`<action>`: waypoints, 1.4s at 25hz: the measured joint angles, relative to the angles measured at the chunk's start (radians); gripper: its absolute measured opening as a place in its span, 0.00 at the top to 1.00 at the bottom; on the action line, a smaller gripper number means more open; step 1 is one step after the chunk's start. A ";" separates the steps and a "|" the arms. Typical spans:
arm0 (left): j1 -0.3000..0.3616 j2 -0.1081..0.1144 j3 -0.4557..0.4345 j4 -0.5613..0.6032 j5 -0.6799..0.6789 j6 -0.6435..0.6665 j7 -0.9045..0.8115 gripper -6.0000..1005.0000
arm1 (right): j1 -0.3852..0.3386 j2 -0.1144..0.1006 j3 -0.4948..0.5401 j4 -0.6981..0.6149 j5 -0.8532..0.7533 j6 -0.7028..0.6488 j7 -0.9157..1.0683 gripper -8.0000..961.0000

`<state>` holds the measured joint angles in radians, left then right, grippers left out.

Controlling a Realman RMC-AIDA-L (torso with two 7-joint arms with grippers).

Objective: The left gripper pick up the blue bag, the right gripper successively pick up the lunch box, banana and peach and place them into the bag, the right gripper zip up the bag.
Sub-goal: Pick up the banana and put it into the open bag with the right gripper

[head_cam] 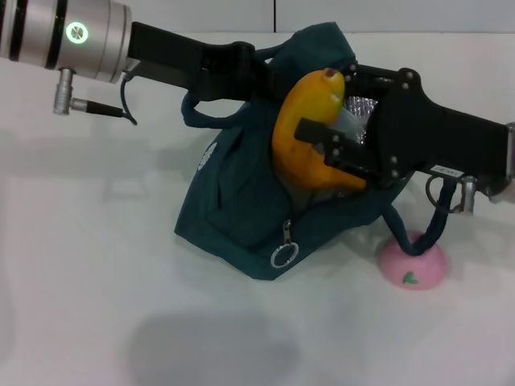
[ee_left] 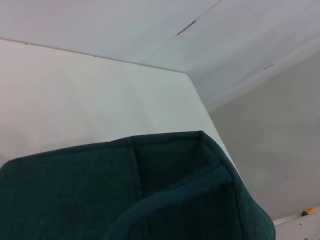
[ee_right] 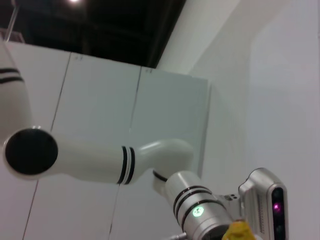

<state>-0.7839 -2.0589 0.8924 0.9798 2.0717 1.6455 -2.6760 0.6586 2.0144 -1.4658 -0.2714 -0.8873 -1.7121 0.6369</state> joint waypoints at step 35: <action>0.018 0.022 -0.012 -0.001 -0.015 0.008 -0.011 0.95 | -0.060 -0.002 -0.025 -0.086 -0.100 0.190 0.037 0.53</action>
<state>-0.7662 -2.0372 0.8804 0.9787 2.0569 1.6536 -2.6872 0.5987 2.0128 -1.4906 -0.3570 -0.9876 -1.5220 0.6741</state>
